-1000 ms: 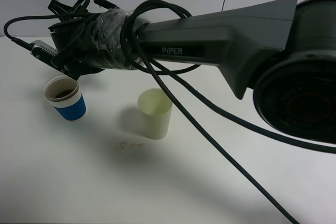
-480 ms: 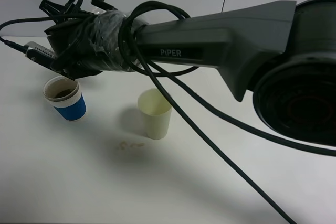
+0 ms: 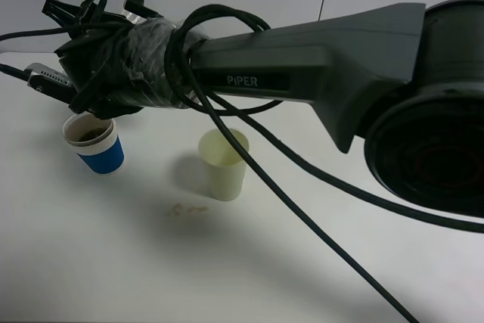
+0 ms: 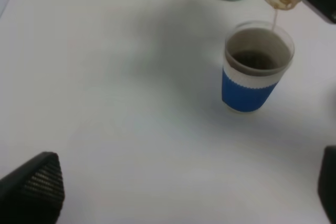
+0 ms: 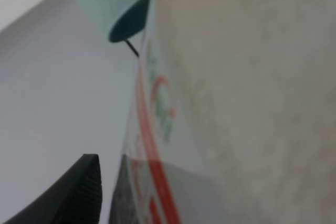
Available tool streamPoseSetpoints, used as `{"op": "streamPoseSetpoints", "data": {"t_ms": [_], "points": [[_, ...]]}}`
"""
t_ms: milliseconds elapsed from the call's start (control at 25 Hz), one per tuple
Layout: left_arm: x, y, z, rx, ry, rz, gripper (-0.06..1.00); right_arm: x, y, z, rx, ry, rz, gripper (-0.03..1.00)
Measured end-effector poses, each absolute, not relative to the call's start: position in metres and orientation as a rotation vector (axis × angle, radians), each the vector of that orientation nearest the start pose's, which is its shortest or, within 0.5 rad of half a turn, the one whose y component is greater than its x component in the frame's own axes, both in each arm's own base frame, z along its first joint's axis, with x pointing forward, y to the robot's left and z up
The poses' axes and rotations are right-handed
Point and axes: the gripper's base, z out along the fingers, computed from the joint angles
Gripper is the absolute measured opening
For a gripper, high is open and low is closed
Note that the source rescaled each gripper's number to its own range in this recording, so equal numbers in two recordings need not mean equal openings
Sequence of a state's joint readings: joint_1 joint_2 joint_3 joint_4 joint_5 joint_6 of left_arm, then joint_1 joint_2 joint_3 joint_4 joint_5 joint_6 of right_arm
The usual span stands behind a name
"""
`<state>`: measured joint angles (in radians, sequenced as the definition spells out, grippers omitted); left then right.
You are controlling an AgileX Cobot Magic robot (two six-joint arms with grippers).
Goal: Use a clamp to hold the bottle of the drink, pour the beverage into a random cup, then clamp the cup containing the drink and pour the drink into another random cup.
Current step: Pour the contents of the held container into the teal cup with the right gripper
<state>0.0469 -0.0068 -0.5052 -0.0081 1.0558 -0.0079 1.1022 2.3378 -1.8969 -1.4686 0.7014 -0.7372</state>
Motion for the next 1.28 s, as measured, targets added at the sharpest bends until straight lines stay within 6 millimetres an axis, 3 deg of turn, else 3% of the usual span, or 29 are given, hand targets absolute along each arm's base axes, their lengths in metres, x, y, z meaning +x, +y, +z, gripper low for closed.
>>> {"op": "streamPoseSetpoints", "data": {"t_ms": [920, 1280], "points": [[-0.0063, -0.0009, 0.2791, -0.055, 2.027, 0.015, 0.93, 0.2843, 0.4518, 0.2058, -2.121, 0.317, -1.358, 0.00], [-0.0063, -0.0009, 0.2791, -0.055, 2.027, 0.015, 0.93, 0.2864, 0.4479, 0.2001, -2.104, 0.529, -1.218, 0.00]]}}
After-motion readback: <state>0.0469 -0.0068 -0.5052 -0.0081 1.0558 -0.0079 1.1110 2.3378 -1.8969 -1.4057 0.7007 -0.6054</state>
